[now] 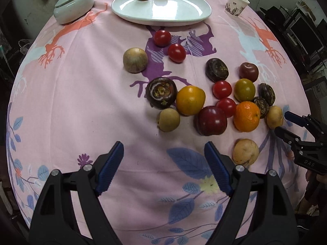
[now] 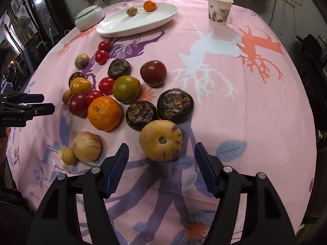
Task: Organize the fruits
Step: 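Grasp the pale striped pepino melon with the right tool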
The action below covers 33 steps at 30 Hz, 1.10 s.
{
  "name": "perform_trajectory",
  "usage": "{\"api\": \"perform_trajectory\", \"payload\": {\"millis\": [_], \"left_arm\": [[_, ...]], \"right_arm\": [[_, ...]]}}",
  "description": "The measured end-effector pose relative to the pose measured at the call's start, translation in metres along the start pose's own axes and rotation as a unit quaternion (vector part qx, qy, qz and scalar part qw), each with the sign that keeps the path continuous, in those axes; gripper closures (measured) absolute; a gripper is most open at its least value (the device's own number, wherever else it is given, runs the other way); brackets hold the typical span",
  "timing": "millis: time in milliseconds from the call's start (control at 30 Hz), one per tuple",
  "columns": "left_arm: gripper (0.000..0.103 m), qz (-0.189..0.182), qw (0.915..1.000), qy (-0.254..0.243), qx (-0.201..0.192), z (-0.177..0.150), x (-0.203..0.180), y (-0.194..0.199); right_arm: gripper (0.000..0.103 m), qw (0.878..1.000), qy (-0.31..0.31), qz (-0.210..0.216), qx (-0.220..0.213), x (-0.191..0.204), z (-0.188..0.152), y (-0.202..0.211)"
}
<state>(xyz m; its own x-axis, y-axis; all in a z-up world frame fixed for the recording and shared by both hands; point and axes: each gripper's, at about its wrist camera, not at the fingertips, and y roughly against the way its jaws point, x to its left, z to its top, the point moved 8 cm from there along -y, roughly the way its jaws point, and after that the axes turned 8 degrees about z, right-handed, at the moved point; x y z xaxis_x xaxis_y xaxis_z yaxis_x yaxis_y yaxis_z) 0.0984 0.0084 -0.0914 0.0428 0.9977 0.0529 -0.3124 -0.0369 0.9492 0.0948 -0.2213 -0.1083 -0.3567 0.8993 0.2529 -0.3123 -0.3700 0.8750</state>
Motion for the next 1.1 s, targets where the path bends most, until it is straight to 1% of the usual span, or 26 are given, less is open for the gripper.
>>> {"api": "perform_trajectory", "payload": {"millis": [100,133,167,200,233,267,333,433,600,767,867,900,933,1000,1067,1100], "left_arm": [[0.020,0.001,1.0000,0.002,0.002,-0.005,0.001,0.004],[0.020,0.000,1.0000,0.002,0.001,-0.005,0.001,0.005],[0.020,0.000,1.0000,0.002,0.001,-0.006,0.001,0.006],[0.020,0.000,1.0000,0.001,0.000,-0.007,0.000,0.008],[0.020,-0.001,1.0000,0.000,-0.001,-0.008,-0.001,0.009],[0.020,-0.003,1.0000,-0.002,0.000,-0.009,-0.004,0.010],[0.020,-0.007,0.9999,-0.012,0.001,-0.012,-0.012,0.011],[0.019,-0.013,0.9995,-0.030,0.004,-0.019,-0.029,0.012],[0.019,-0.030,0.9978,-0.057,0.014,-0.028,-0.064,0.009],[0.020,-0.058,0.9958,-0.068,0.018,-0.031,-0.092,0.009],[0.021,-0.058,0.9953,-0.075,0.018,-0.028,-0.104,0.006],[0.027,-0.057,0.9951,-0.078,0.019,-0.028,-0.107,0.004],[0.036,-0.057,0.9947,-0.083,0.023,-0.027,-0.111,0.002],[0.045,-0.060,0.9937,-0.089,0.033,-0.026,-0.117,-0.004],[0.047,-0.056,0.9938,-0.086,0.042,-0.025,-0.120,-0.011],[0.051,-0.062,0.9935,-0.083,0.046,-0.026,-0.122,-0.013]], "right_arm": [[0.035,1.000,-0.005,-0.005,0.007,-0.001,-0.001,-0.008],[0.037,1.000,-0.008,-0.006,0.007,-0.001,-0.001,-0.010],[0.045,1.000,-0.010,-0.002,0.008,0.000,0.000,-0.013],[0.050,1.000,-0.011,0.000,0.013,0.000,0.000,-0.016],[0.054,1.000,-0.014,-0.002,0.020,0.000,-0.001,-0.020],[0.057,1.000,-0.014,-0.006,0.018,-0.001,0.001,-0.020],[0.058,1.000,-0.015,-0.008,0.019,-0.001,0.002,-0.020],[0.058,1.000,-0.023,0.005,0.016,0.000,0.000,-0.015],[0.058,0.999,-0.022,0.012,0.020,0.003,-0.008,-0.007],[0.058,0.999,-0.019,0.020,0.026,0.005,-0.018,0.001],[0.058,0.999,-0.018,0.023,0.027,0.006,-0.021,0.004],[0.058,0.999,-0.018,0.024,0.027,0.006,-0.022,0.005],[0.058,0.999,-0.018,0.023,0.027,0.005,-0.022,0.006],[0.058,0.999,-0.018,0.023,0.027,0.004,-0.023,0.007],[0.058,0.999,-0.018,0.023,0.028,0.004,-0.024,0.008],[0.058,0.999,-0.018,0.022,0.028,0.004,-0.024,0.008]]}}
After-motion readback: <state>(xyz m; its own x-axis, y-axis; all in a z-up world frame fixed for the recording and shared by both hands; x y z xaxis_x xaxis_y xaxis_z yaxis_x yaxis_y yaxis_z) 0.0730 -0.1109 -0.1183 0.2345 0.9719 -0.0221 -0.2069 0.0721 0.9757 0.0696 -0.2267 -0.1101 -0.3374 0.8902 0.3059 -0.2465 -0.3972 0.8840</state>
